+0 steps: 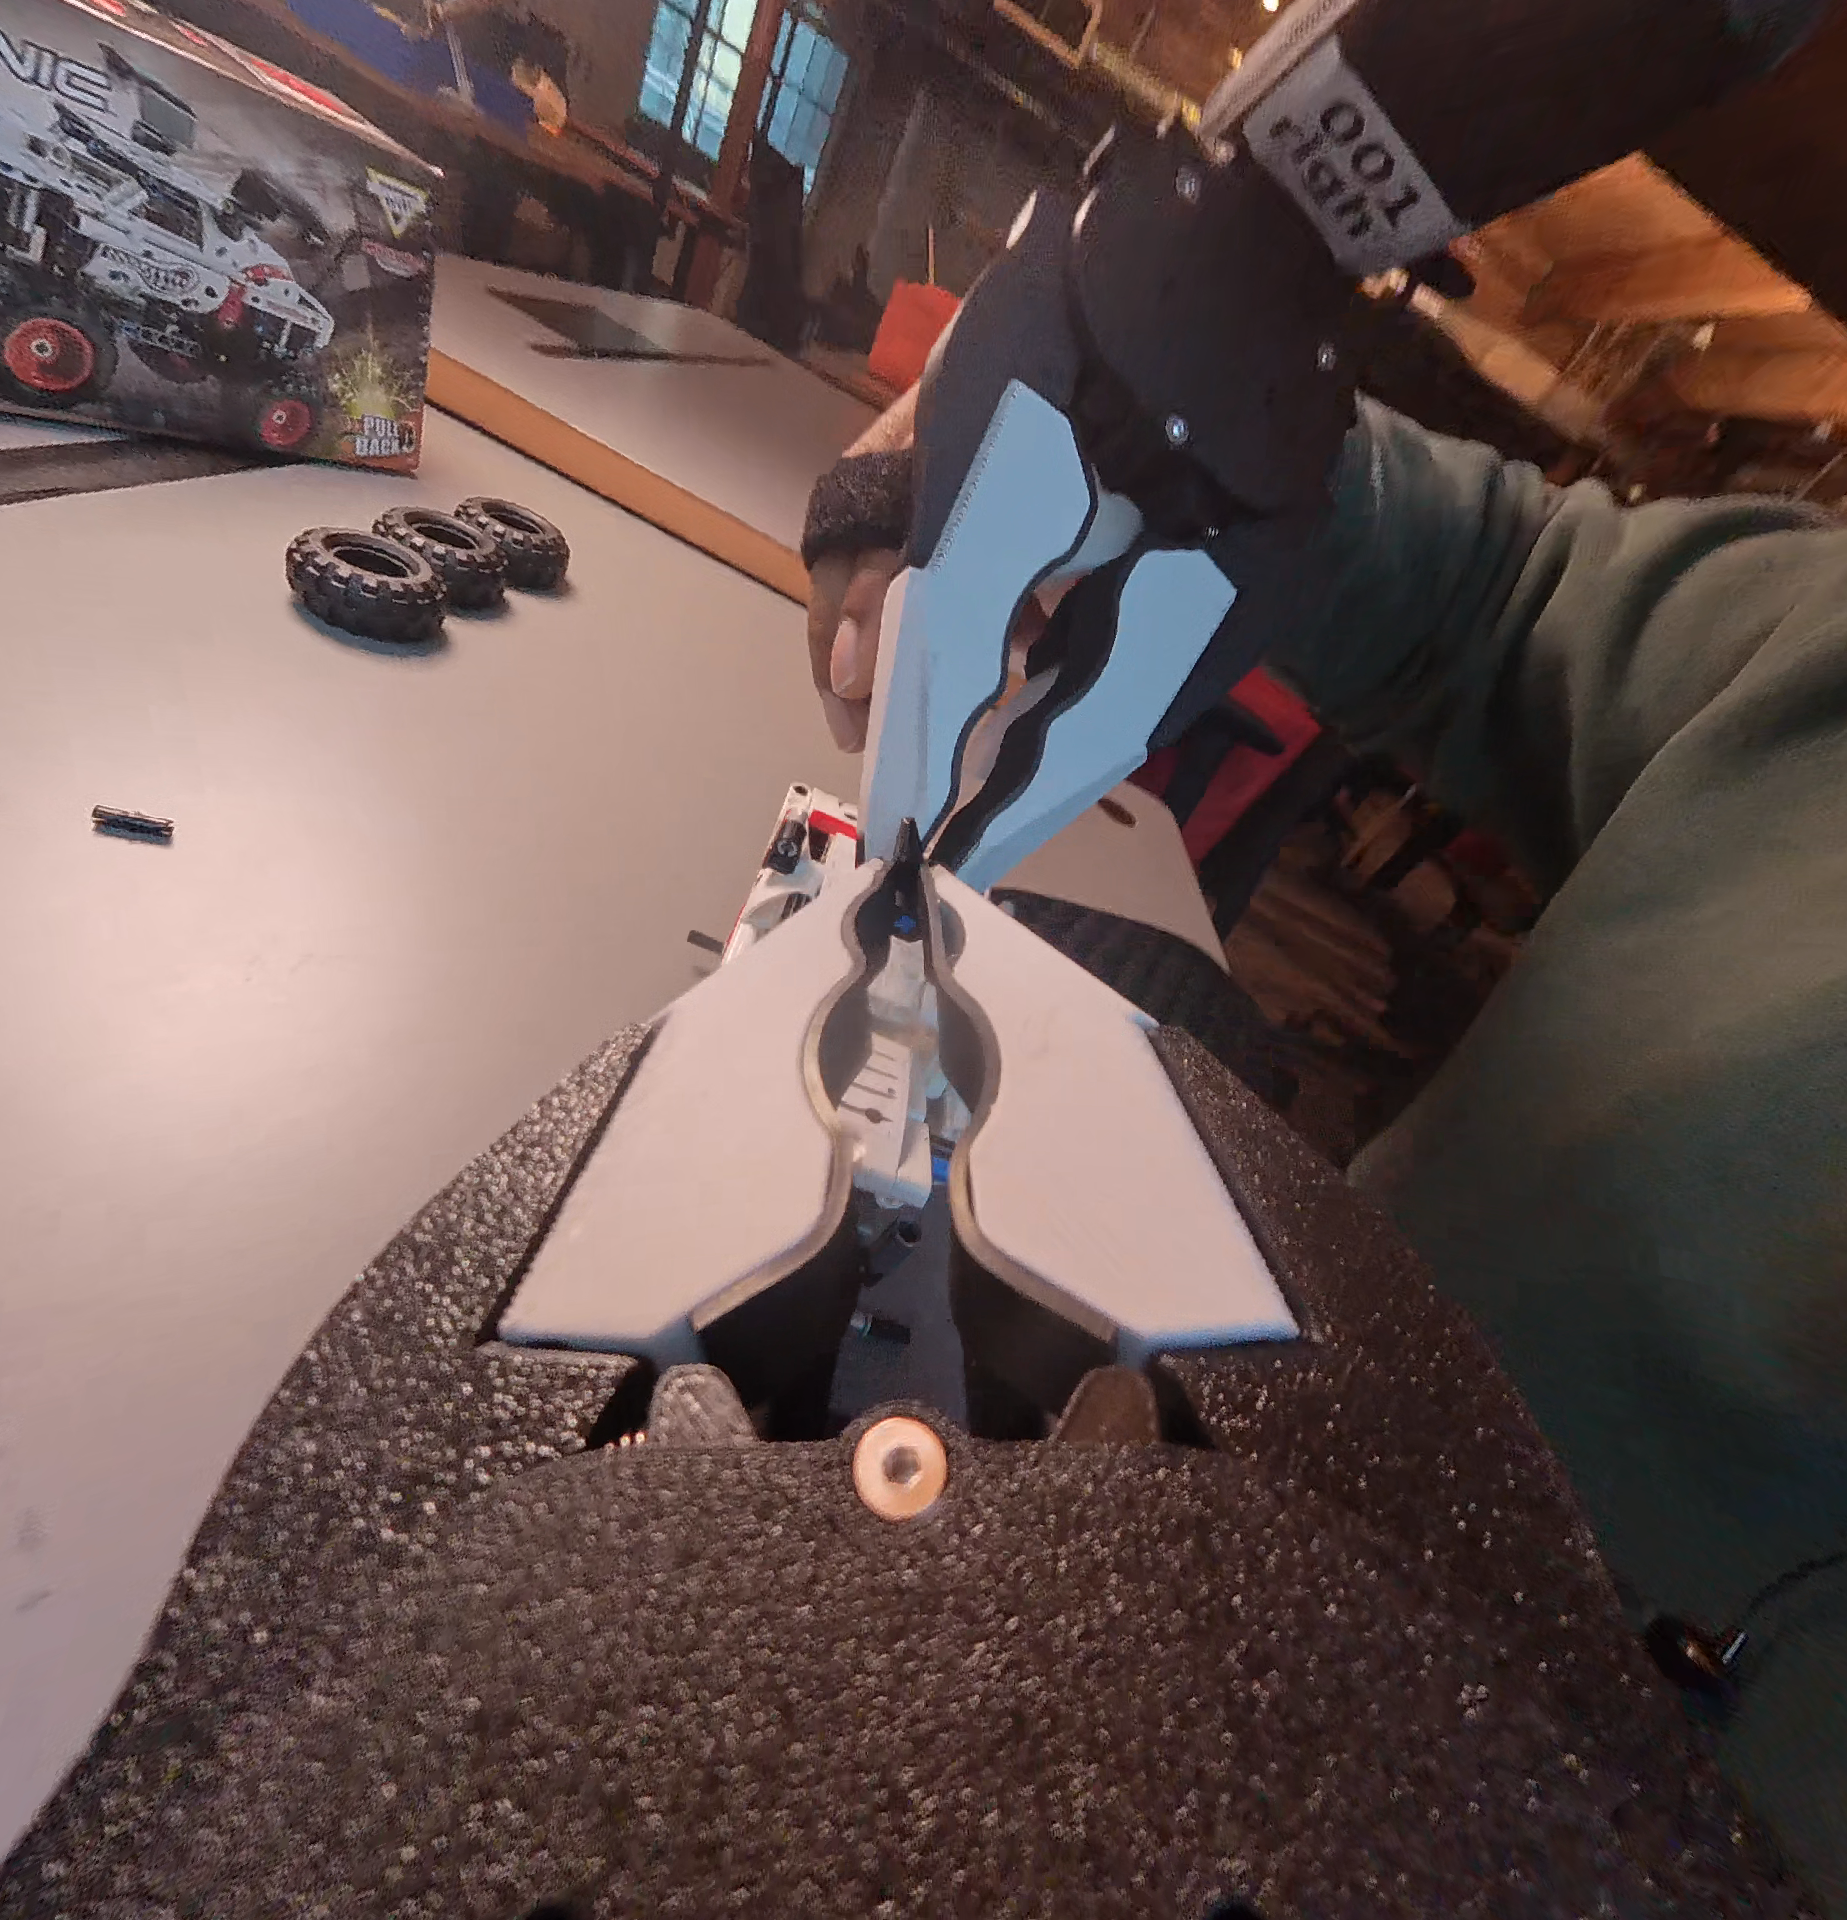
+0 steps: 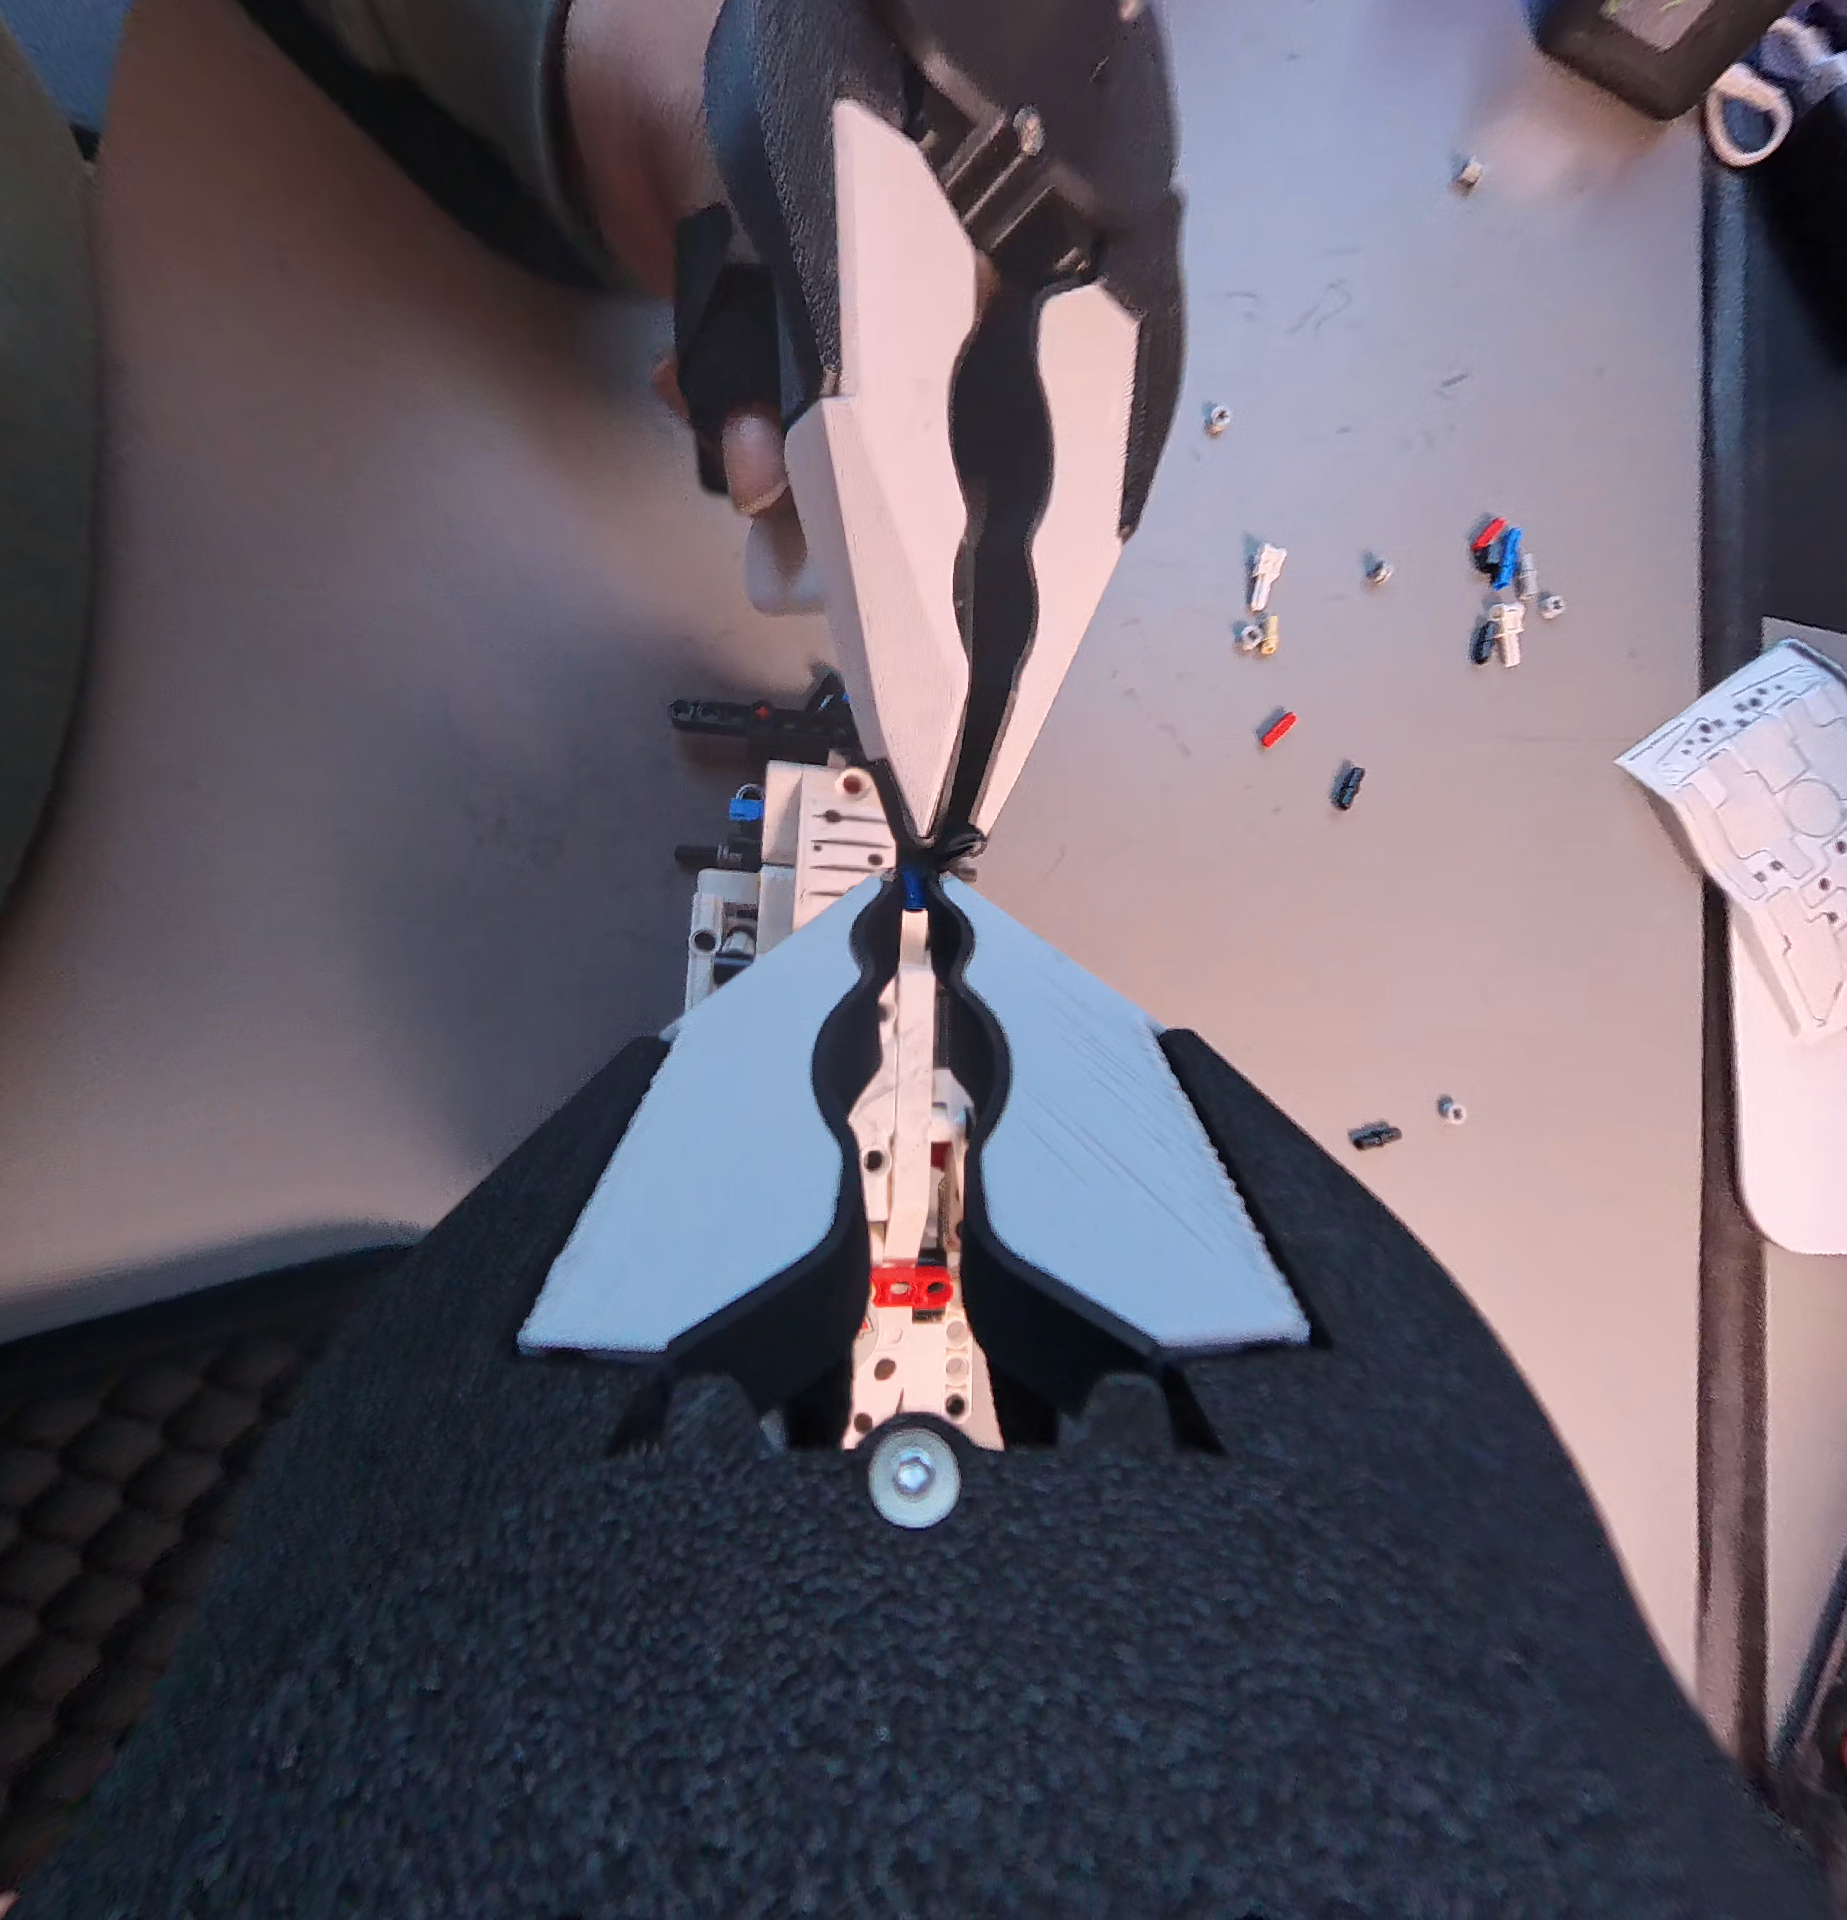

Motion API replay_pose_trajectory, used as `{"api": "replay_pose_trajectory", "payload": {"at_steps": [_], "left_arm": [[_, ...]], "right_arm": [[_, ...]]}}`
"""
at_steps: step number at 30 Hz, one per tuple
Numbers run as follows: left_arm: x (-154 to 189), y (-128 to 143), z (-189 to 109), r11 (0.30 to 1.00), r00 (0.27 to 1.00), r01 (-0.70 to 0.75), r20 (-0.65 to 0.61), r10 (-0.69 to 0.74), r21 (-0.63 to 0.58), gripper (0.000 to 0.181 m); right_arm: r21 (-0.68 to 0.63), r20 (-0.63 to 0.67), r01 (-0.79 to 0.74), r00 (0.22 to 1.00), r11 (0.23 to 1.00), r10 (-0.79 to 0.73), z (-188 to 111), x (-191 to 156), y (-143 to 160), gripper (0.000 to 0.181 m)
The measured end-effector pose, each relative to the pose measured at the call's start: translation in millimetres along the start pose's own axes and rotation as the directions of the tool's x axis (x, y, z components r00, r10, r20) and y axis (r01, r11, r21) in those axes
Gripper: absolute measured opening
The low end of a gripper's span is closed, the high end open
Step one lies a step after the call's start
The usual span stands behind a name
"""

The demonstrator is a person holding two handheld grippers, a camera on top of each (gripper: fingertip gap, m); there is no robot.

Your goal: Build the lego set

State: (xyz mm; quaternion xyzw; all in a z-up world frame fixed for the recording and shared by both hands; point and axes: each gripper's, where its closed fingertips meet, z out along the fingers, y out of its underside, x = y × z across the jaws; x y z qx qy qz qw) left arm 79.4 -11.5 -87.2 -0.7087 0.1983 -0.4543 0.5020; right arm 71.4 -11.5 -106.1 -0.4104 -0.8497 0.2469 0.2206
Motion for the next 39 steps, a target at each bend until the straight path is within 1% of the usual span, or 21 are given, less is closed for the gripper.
{"api": "replay_pose_trajectory", "payload": {"at_steps": [2,4,7,11,13,15,19,22,23,24,25,26,27,28,30,33,34,36,38,39], "left_arm": [[-0.4,9.5,1.5,0.989,0.996,-0.088,0.014,0.091,-0.115,0.004],[-1.1,15.8,1.5,0.959,0.983,-0.176,0.017,0.184,-0.224,0.004],[-2.1,20.2,1.3,0.899,0.961,-0.260,-0.006,0.276,-0.351,0.004],[-6.3,25.1,2.8,0.801,0.923,-0.354,-0.041,0.383,-0.483,0.005],[-7.8,27.2,4.4,0.770,0.916,-0.364,-0.053,0.398,-0.524,0.005],[-8.7,28.5,6.6,0.762,0.922,-0.348,-0.053,0.383,-0.546,0.005],[-10.6,31.1,10.1,0.775,0.944,-0.291,-0.035,0.329,-0.562,0.005],[-14.4,24.7,9.5,0.804,0.941,-0.291,-0.006,0.337,-0.519,0.004],[-17.0,23.4,8.0,0.807,0.938,-0.295,0.008,0.348,-0.511,0.004],[-20.3,24.7,5.9,0.797,0.929,-0.309,0.018,0.371,-0.519,0.003],[-20.8,26.6,4.6,0.789,0.924,-0.318,0.017,0.383,-0.525,0.003],[-19.4,29.6,3.9,0.782,0.925,-0.318,0.007,0.380,-0.536,0.003],[-18.9,32.7,3.9,0.770,0.924,-0.319,0.000,0.383,-0.552,0.003],[-19.8,35.2,4.0,0.752,0.918,-0.327,-0.003,0.396,-0.572,0.003],[-18.6,38.5,5.4,0.718,0.912,-0.334,-0.017,0.409,-0.611,0.003],[-16.9,40.1,6.1,0.663,0.913,-0.319,-0.033,0.406,-0.677,0.003],[-17.1,40.1,6.2,0.643,0.913,-0.311,-0.032,0.406,-0.700,0.003],[-19.2,39.2,5.6,0.595,0.907,-0.301,-0.030,0.421,-0.745,0.003],[-20.4,39.2,4.1,0.550,0.905,-0.287,-0.035,0.424,-0.784,0.003],[-19.8,39.5,3.2,0.531,0.907,-0.281,-0.041,0.418,-0.799,0.003]], "right_arm": [[-0.055,0.018,0.056,0.998,0.997,-0.055,4.5,-4.5,5.8,0.004],[-0.093,0.041,0.090,0.995,0.992,-0.086,7.6,-7.0,8.7,0.004],[-0.123,0.073,0.120,0.991,0.985,-0.111,9.1,-8.5,10.6,0.004],[-0.162,0.089,0.150,0.987,0.975,-0.137,10.8,-7.6,14.7,0.004],[-0.171,0.093,0.153,0.986,0.973,-0.139,11.6,-7.6,17.3,0.004],[-0.178,0.096,0.155,0.985,0.972,-0.140,11.4,-7.7,19.9,0.004],[-0.187,0.087,0.157,0.986,0.970,-0.143,11.9,-7.4,24.5,0.004],[-0.143,0.029,0.106,0.994,0.984,-0.103,7.3,-0.4,22.7,0.004],[-0.105,0.026,0.065,0.998,0.992,-0.062,2.0,-0.1,19.7,0.010],[-0.079,0.047,0.018,0.999,0.997,-0.014,-4.8,-2.7,18.7,0.025],[-0.081,0.077,-0.021,0.997,0.996,0.027,-11.3,-6.4,22.1,0.041],[-0.103,0.099,-0.045,0.994,0.994,0.055,-16.3,-10.1,28.5,0.057],[-0.136,0.115,-0.053,0.991,0.989,0.069,-19.0,-14.6,36.5,0.068],[-0.174,0.125,-0.047,0.990,0.984,0.070,-19.6,-19.4,45.2,0.077],[-0.243,0.121,-0.025,0.991,0.970,0.056,-17.3,-26.1,59.7,0.088],[-0.310,0.084,0.002,0.996,0.951,0.025,-14.5,-24.0,76.5,0.093],[-0.310,0.084,0.000,0.996,0.951,0.027,-13.0,-23.9,78.5,0.092],[-0.287,0.090,-0.015,0.995,0.958,0.043,-8.5,-25.7,77.0,0.086],[-0.281,0.069,-0.007,0.997,0.960,0.028,-4.7,-22.6,78.0,0.076],[-0.274,0.070,-0.005,0.997,0.962,0.025,-3.7,-22.5,78.1,0.076]]}}
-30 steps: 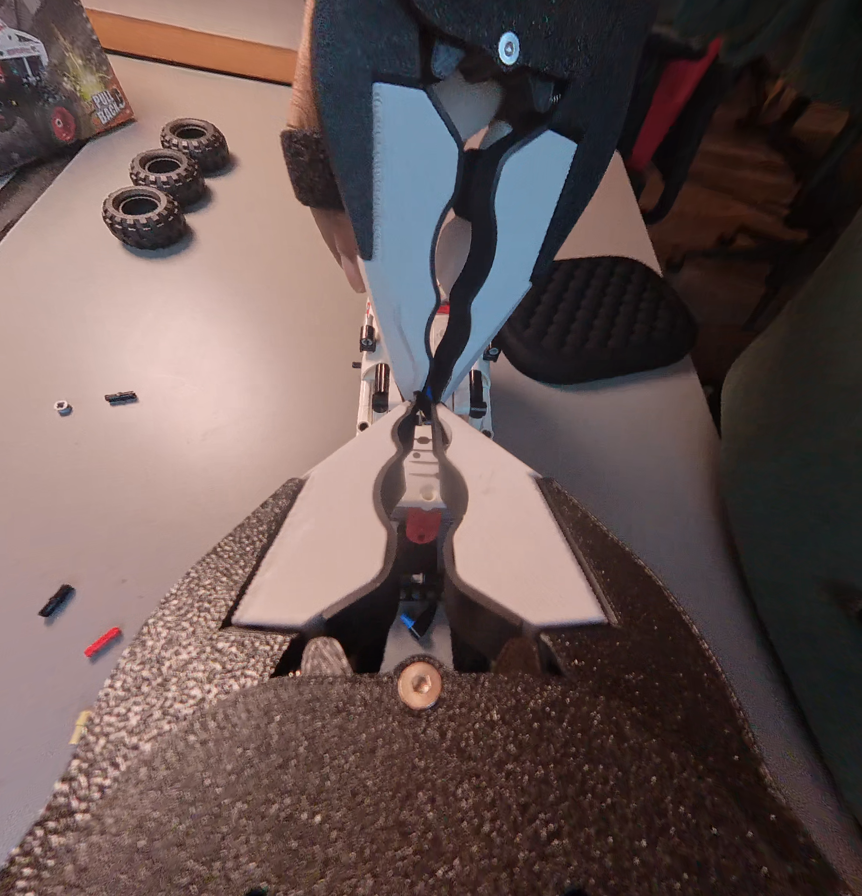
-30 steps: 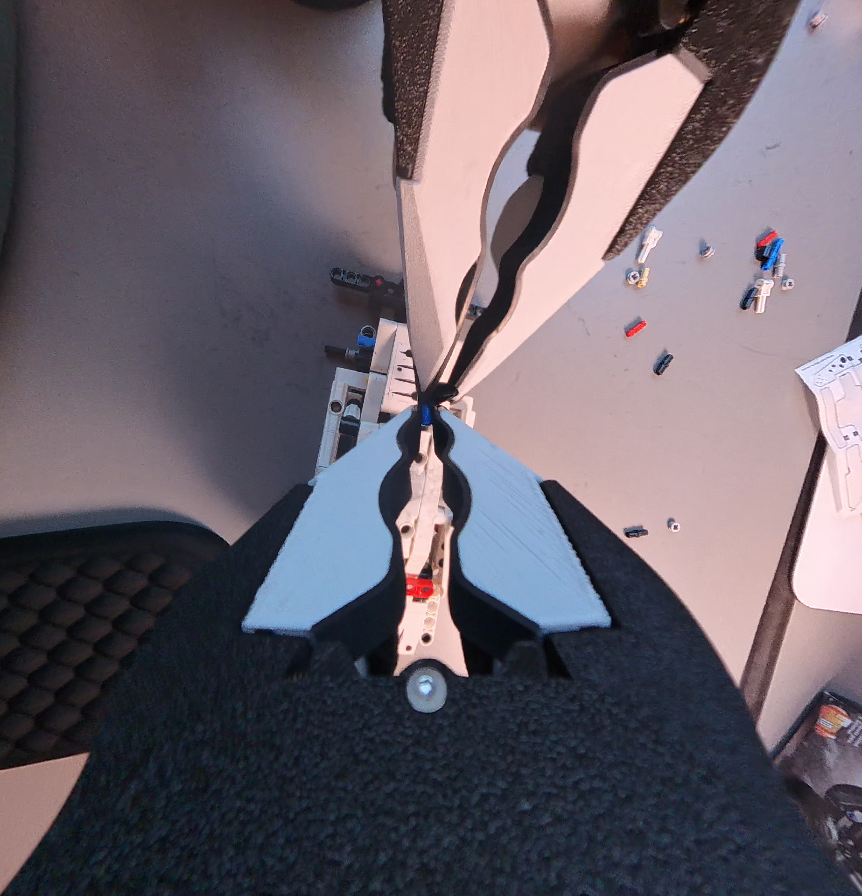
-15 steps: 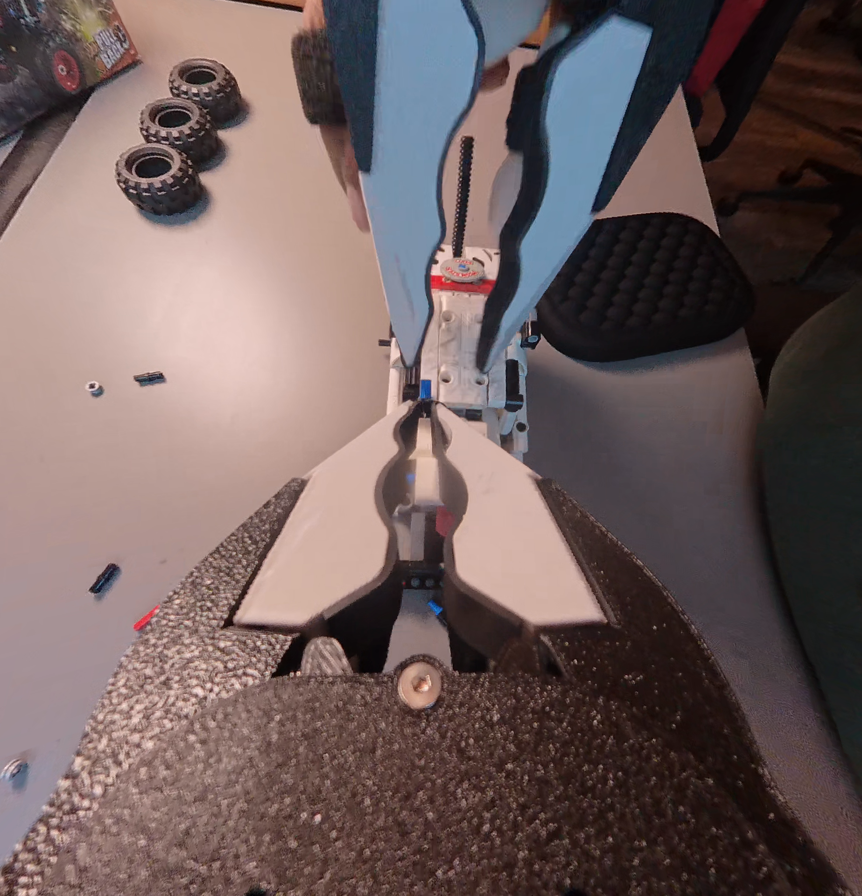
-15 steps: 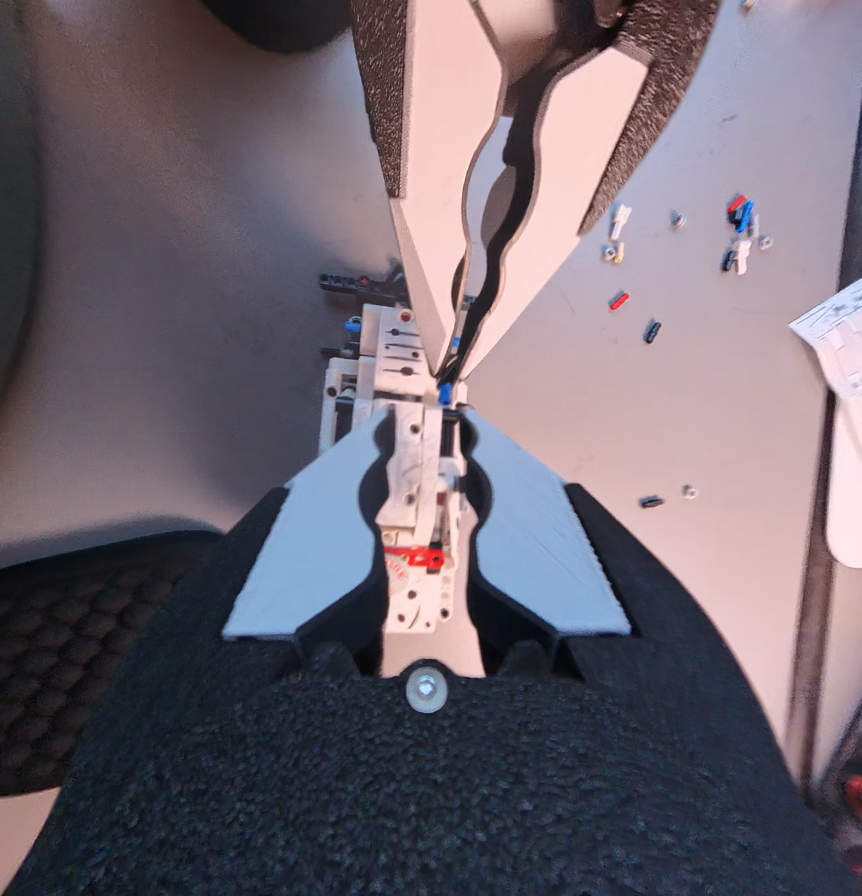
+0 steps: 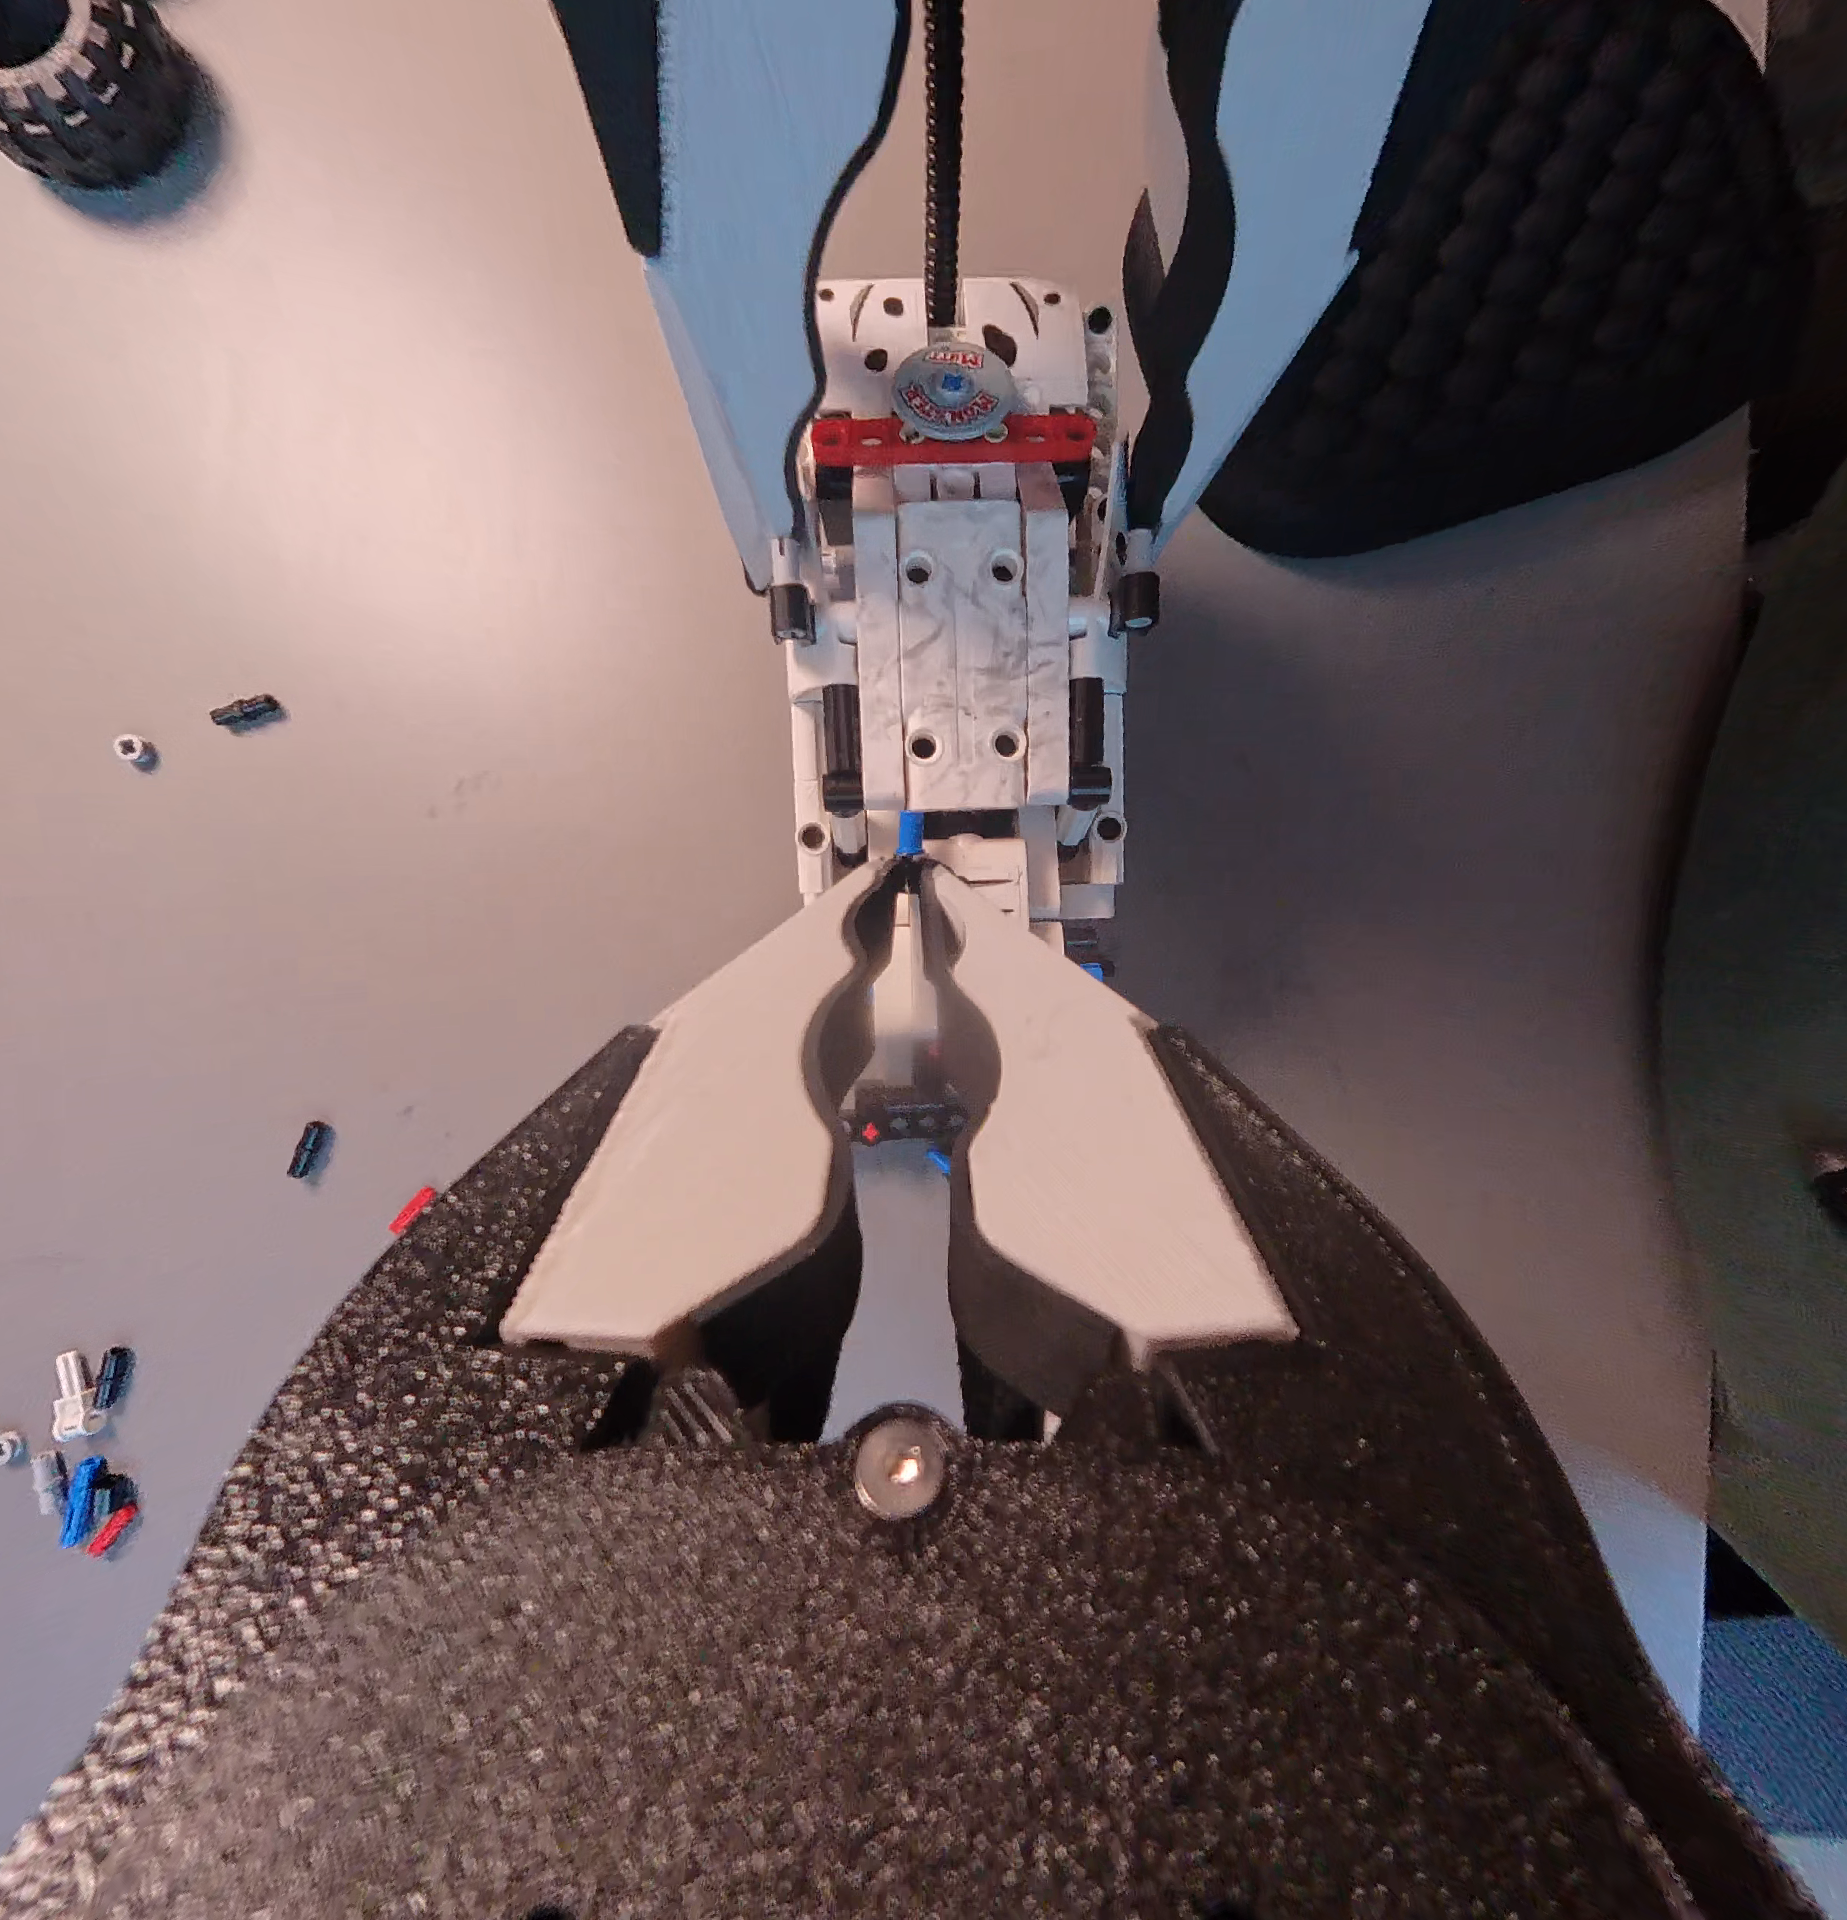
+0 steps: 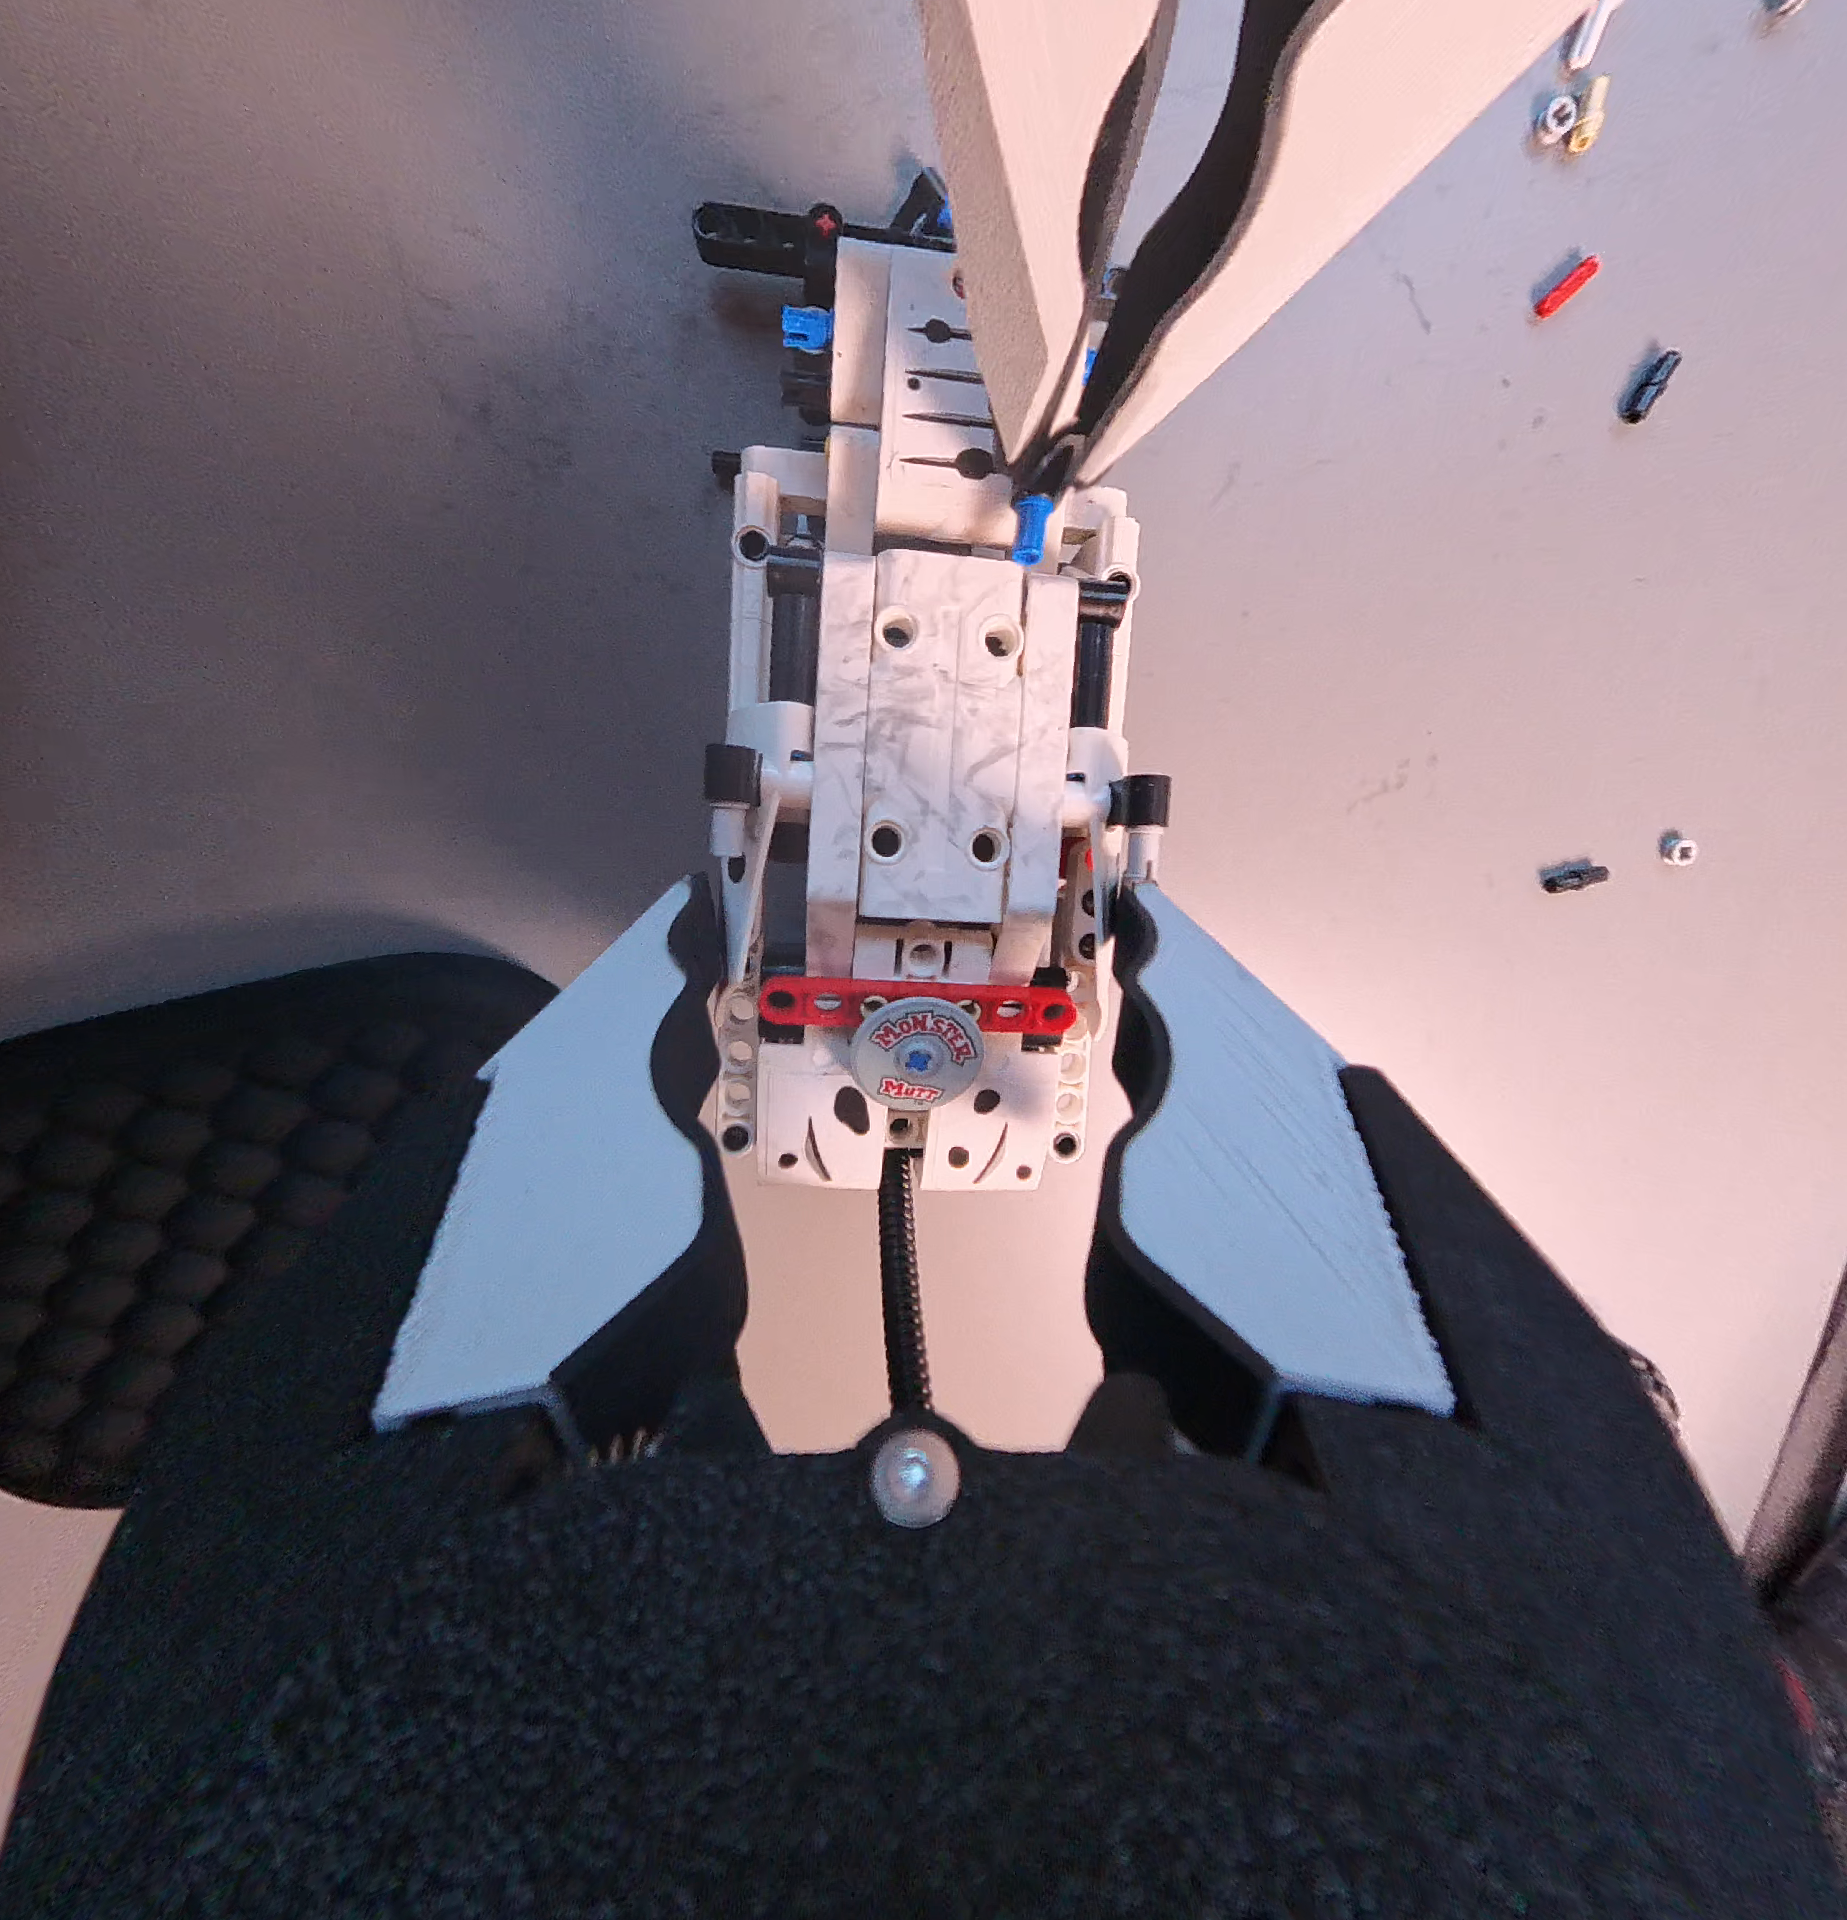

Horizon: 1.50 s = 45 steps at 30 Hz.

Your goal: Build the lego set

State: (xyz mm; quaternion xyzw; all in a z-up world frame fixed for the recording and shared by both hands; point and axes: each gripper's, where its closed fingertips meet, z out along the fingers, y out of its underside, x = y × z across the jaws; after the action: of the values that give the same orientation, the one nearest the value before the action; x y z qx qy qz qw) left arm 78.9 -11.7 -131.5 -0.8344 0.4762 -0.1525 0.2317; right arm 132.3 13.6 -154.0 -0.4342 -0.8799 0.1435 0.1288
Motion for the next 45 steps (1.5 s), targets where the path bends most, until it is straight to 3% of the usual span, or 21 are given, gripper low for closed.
{"api": "replay_pose_trajectory", "payload": {"at_steps": [8,18,26,34,40,45], "left_arm": [[1.2,0.6,0.9,0.993,0.999,0.019,-0.029,-0.022,-0.114,0.003],[2.0,-3.5,3.0,0.990,0.987,0.142,-0.080,-0.141,0.000,0.003],[3.1,-4.0,2.2,0.946,0.977,0.208,-0.092,-0.191,0.249,0.002],[2.5,-6.3,0.3,0.756,0.936,0.350,-0.183,-0.299,0.553,0.002],[2.2,-7.2,-0.1,0.712,0.936,0.343,-0.159,-0.314,0.613,0.002],[-5.2,-9.0,-16.2,0.651,0.917,0.375,-0.164,-0.363,0.660,0.002]], "right_arm": [[0.126,0.004,-0.024,1.000,0.992,0.024,0.4,1.0,-3.9,0.076],[0.280,0.027,-0.066,0.998,0.958,0.060,-0.3,1.6,-7.1,0.075],[0.347,0.029,-0.083,0.997,0.934,0.078,-0.9,1.6,-8.2,0.075],[0.371,0.033,-0.094,0.996,0.924,0.088,-0.9,1.7,-8.6,0.075],[0.345,0.024,-0.088,0.996,0.934,0.085,-0.5,2.0,-8.3,0.075],[0.285,-0.079,-0.091,0.990,0.954,0.118,-1.4,7.6,-7.5,0.074]]}}
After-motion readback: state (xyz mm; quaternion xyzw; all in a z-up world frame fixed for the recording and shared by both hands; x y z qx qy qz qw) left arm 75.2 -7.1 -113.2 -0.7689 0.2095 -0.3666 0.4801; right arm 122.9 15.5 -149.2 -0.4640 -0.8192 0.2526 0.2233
